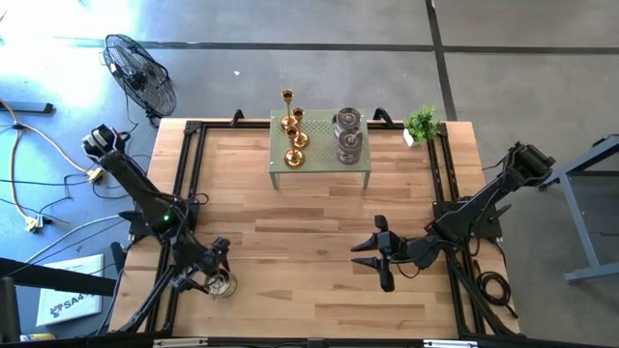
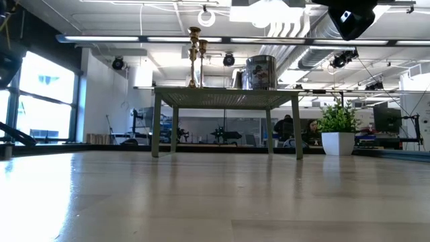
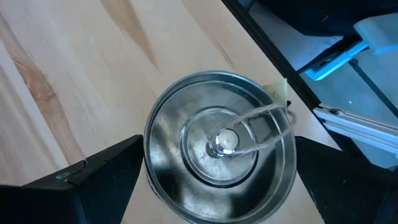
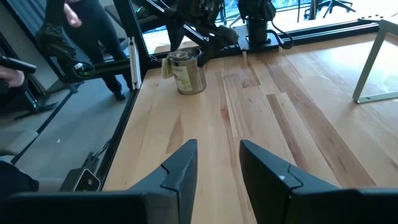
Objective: Pick & Place candle stick holders
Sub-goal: Put the silver scented candle on the shelf aligned with the other silver scented candles
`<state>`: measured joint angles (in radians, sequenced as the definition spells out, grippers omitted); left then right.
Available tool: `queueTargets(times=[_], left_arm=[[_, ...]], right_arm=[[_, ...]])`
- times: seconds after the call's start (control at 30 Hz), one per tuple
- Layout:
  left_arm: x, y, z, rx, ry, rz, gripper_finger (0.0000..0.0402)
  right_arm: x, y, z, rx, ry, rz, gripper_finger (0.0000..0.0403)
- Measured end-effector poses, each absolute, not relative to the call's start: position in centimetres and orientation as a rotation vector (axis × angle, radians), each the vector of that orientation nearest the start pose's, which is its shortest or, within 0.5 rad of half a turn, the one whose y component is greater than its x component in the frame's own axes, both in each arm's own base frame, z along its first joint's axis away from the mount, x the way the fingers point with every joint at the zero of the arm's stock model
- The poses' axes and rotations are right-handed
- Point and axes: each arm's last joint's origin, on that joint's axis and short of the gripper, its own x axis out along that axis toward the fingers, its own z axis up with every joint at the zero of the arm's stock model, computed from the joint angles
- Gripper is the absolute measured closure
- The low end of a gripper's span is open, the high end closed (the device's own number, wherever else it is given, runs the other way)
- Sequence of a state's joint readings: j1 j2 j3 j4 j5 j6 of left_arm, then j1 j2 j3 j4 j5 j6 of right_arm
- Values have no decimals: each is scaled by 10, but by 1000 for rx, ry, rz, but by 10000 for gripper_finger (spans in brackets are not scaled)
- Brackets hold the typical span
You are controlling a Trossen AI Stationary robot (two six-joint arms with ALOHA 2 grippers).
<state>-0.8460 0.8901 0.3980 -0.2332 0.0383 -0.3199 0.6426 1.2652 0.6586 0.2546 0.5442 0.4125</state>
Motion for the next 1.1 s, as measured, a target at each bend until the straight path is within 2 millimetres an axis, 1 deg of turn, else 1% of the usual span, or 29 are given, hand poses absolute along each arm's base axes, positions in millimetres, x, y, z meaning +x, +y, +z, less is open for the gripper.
queueTargets(times=[0.2,0.77,0.93,1.1], left_arm=[[116,-133,175,20,843,-717,2],[123,-139,170,30,819,-686,2],[125,-137,168,87,782,-610,2],[127,-139,165,93,779,-599,2]], right_arm=[[219,146,233,220,306,35,288],[220,146,233,223,305,35,288],[219,146,233,223,305,35,288],[220,146,233,223,305,35,288]])
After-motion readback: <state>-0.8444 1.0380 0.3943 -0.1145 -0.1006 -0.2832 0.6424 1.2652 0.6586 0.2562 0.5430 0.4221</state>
